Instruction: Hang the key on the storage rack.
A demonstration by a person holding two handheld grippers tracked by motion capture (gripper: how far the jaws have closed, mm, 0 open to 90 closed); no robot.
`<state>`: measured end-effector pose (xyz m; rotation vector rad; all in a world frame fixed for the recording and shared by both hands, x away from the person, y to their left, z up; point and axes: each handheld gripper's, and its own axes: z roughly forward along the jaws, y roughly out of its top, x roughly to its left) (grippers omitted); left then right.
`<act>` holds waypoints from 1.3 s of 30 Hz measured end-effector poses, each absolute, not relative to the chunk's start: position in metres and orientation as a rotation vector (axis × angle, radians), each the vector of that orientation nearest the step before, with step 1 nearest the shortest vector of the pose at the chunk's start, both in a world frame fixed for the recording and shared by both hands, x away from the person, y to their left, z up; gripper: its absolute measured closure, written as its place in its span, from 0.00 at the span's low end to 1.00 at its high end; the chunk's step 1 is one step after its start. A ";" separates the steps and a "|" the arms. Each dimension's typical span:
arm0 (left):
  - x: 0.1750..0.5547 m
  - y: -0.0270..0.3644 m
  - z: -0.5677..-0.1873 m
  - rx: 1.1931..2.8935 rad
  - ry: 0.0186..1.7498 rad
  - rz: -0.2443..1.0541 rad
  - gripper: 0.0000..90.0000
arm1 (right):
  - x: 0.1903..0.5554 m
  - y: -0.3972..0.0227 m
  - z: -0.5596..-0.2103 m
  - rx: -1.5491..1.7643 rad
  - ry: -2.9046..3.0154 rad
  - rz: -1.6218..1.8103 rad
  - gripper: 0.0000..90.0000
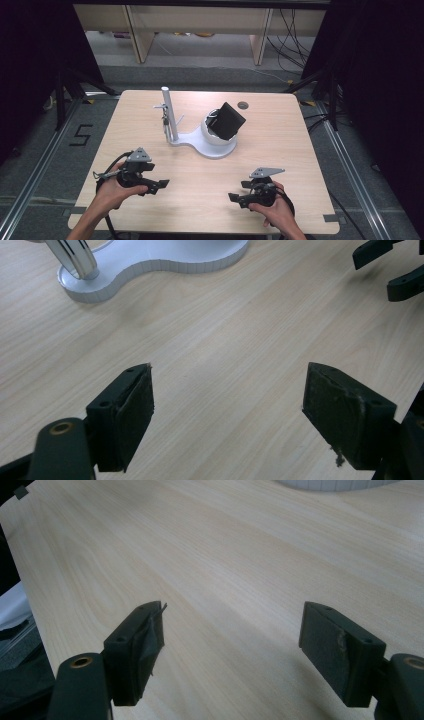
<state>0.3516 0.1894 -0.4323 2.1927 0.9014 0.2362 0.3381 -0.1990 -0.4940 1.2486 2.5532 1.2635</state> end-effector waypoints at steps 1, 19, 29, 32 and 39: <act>0.348 0.189 -0.435 2.188 0.892 0.241 0.21 | 0.338 -0.198 -0.494 1.256 2.559 1.270 0.30; 0.321 0.186 -0.482 2.175 0.863 0.252 0.19 | 0.338 -0.196 -0.495 1.243 2.556 1.295 0.25; 0.308 0.189 -0.501 2.185 0.864 0.290 0.19 | 0.336 -0.195 -0.494 1.228 2.565 1.277 0.24; 0.304 0.190 -0.506 2.193 0.867 0.325 0.19 | 0.335 -0.193 -0.494 1.233 2.562 1.264 0.24; 0.295 0.185 -0.512 2.184 0.869 0.330 0.19 | 0.333 -0.189 -0.495 1.182 2.587 1.265 0.24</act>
